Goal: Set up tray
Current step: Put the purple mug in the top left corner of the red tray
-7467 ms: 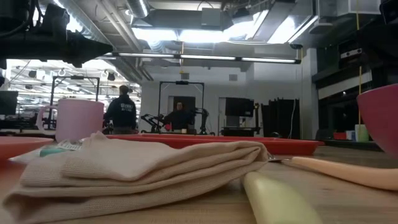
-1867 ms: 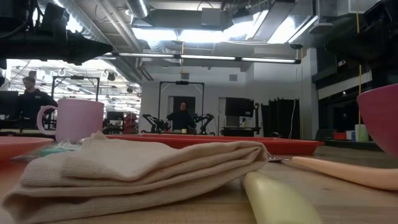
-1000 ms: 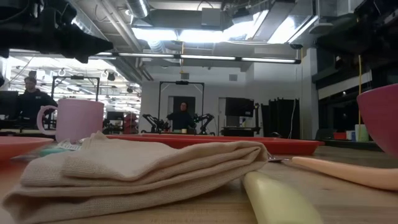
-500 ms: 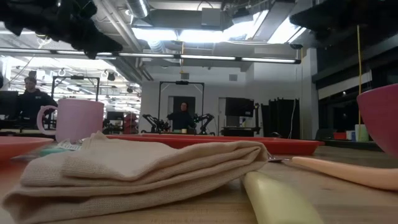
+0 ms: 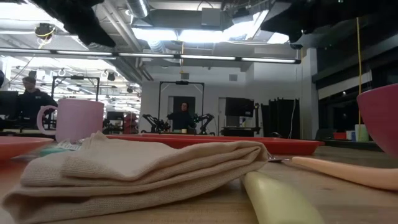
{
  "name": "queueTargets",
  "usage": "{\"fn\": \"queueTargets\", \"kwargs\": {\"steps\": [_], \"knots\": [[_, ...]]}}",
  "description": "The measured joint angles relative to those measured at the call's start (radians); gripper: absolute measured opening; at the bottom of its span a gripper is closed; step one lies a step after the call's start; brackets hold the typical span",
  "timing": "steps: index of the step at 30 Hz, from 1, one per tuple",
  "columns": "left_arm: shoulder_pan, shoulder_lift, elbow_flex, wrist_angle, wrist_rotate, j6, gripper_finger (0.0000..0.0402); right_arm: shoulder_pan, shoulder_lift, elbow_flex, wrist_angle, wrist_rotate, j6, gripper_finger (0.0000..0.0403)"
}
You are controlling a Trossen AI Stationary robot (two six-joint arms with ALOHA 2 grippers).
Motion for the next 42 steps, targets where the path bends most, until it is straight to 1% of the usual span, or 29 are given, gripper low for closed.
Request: {"fn": "queueTargets", "kwargs": {"steps": [2, 3, 5, 10, 14, 18, 24, 28, 33, 37, 42], "knots": [[-0.037, 0.008, 0.007, 0.0, -0.004, -0.013, 0.0001, -0.036, -0.005, 0.0, 0.004, -0.076, 0.007, 0.0009], [-0.055, 0.015, 0.009, -0.002, -0.016, -0.031, 0.0001, -0.051, -0.008, 0.0, 0.002, -0.089, 0.012, 0.0011], [-0.094, 0.038, 0.017, -0.03, -0.05, -0.067, 0.0002, -0.075, -0.008, 0.001, 0.004, -0.091, 0.017, 0.0011], [-0.182, 0.129, 0.06, -0.159, -0.126, -0.185, 0.0001, -0.115, -0.001, 0.001, 0.003, -0.091, 0.001, 0.0004], [-0.244, 0.212, 0.139, -0.28, -0.173, -0.299, 0.0002, -0.129, -0.001, 0.001, 0.004, -0.091, -0.006, 0.0014], [-0.298, 0.295, 0.243, -0.388, -0.224, -0.387, 0.0001, -0.143, -0.001, 0.001, 0.004, -0.092, -0.056, 0.0029], [-0.351, 0.425, 0.392, -0.543, -0.226, -0.475, 0.0003, -0.16, -0.002, 0.001, 0.004, -0.092, -0.081, 0.0025], [-0.36, 0.493, 0.447, -0.655, -0.187, -0.558, 0.0002, -0.171, -0.002, 0.001, 0.004, -0.092, -0.081, 0.0015], [-0.36, 0.543, 0.455, -0.735, -0.153, -0.592, 0.0004, -0.185, -0.002, 0.001, 0.004, -0.092, -0.084, 0.0008], [-0.359, 0.566, 0.455, -0.764, -0.096, -0.59, 0.0005, -0.188, -0.002, 0.001, 0.004, -0.091, -0.085, 0.0016], [-0.359, 0.581, 0.455, -0.762, -0.103, -0.565, 0.0006, -0.188, -0.002, 0.001, 0.004, -0.091, -0.085, 0.0027]]}}
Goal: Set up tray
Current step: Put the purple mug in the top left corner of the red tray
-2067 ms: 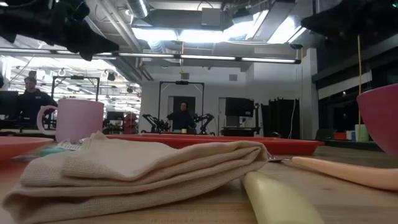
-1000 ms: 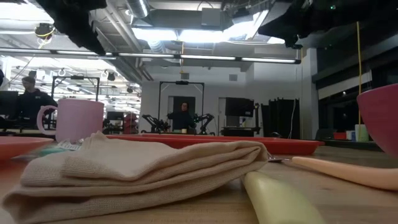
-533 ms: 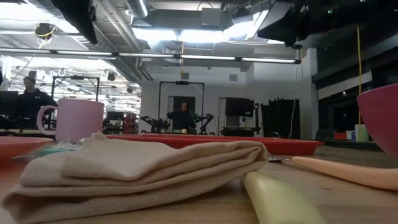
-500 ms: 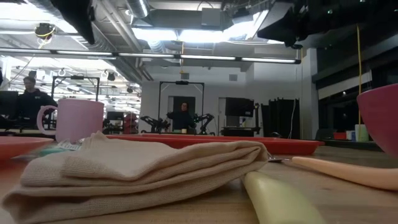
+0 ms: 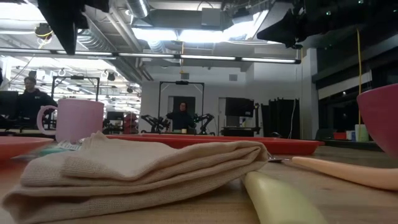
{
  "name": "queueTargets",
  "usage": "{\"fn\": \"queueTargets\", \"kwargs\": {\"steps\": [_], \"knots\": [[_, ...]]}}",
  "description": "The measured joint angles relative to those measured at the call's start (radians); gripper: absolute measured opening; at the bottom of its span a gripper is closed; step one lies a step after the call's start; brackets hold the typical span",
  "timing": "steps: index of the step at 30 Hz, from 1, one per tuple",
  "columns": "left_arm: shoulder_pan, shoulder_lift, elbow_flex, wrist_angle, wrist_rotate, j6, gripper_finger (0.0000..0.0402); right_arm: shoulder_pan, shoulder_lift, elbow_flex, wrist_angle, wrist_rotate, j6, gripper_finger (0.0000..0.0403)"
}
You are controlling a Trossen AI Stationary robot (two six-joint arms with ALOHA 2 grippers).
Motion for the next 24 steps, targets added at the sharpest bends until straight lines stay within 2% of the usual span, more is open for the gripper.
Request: {"fn": "queueTargets", "kwargs": {"steps": [8, 24], "knots": [[0.0, 0.003, 0.0, 0.0, -0.02, -0.064, 0.0017, 0.0, 0.0, 0.0, 0.0, 0.0, 0.0, 0.0028], [0.0, 0.003, 0.0, 0.004, -0.051, -0.141, 0.0135, 0.0, 0.0, 0.0, 0.0, 0.0, 0.0, 0.0029]]}}
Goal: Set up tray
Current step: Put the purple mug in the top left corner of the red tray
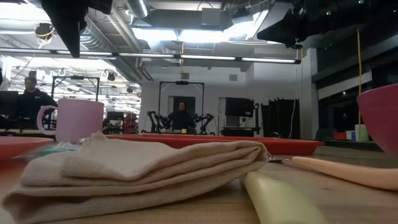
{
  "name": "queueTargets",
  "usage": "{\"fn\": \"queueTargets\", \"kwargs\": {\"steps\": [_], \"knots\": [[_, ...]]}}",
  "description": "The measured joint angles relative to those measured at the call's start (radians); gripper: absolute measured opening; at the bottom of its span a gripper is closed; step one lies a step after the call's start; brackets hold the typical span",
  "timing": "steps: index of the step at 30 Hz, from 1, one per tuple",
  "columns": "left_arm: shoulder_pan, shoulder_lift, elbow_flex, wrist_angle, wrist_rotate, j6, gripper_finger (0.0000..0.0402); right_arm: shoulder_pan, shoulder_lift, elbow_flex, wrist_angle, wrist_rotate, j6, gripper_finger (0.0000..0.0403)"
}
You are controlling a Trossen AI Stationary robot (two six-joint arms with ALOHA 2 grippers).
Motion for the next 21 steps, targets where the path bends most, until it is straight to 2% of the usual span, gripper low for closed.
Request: {"fn": "queueTargets", "kwargs": {"steps": [11, 21], "knots": [[0.005, 0.005, -0.026, 0.013, 0.029, -0.016, 0.0148, 0.0, 0.0, -0.001, 0.0, 0.0, 0.0, 0.0029], [0.068, 0.099, -0.027, 0.019, 0.034, 0.028, 0.0148, 0.0, 0.0, -0.001, -0.001, 0.0, -0.05, 0.0029]]}}
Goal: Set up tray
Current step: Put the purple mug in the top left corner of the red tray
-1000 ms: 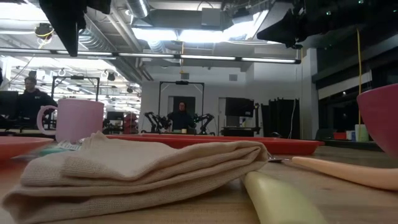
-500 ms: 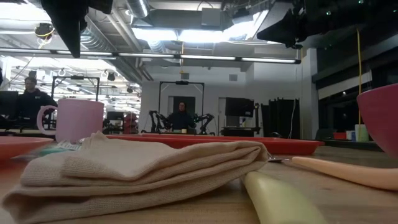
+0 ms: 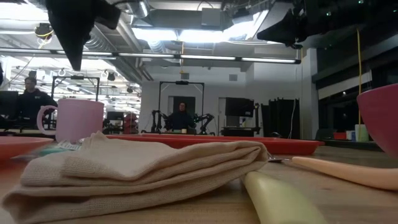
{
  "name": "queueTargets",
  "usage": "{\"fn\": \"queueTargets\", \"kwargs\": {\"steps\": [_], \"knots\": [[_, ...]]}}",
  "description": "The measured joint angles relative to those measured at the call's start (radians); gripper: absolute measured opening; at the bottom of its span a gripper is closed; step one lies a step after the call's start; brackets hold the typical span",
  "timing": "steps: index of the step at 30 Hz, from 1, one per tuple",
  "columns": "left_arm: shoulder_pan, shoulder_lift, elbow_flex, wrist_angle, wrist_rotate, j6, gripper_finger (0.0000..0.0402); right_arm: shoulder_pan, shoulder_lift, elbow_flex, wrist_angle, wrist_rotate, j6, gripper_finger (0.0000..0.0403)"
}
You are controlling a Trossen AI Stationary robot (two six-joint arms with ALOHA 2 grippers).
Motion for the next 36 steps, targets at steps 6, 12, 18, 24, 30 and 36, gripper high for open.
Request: {"fn": "queueTargets", "kwargs": {"steps": [6, 12, 18, 24, 30, 36], "knots": [[0.049, 0.065, 0.0, 0.004, 0.0, 0.094, 0.0148, 0.0, 0.0, 0.0, 0.0, 0.0, 0.001, 0.0029], [0.098, 0.091, -0.001, 0.022, 0.004, 0.164, 0.0148, 0.0, 0.0, 0.0, 0.0, 0.0, -0.002, 0.0029], [0.13, 0.092, -0.001, 0.066, 0.034, 0.195, 0.0148, 0.0, 0.0, 0.0, 0.0, 0.0, -0.008, 0.0029], [0.133, 0.092, -0.001, 0.068, 0.045, 0.173, 0.0148, 0.0, 0.0, 0.0, 0.0, 0.0, -0.049, 0.0029], [0.118, 0.101, -0.002, 0.071, 0.059, 0.159, 0.015, 0.0, 0.0, 0.0, 0.0, 0.0, -0.05, 0.0029], [0.122, 0.128, -0.025, 0.099, 0.06, 0.174, 0.015, 0.0, 0.0, 0.0, 0.003, 0.0, -0.05, 0.0029]]}}
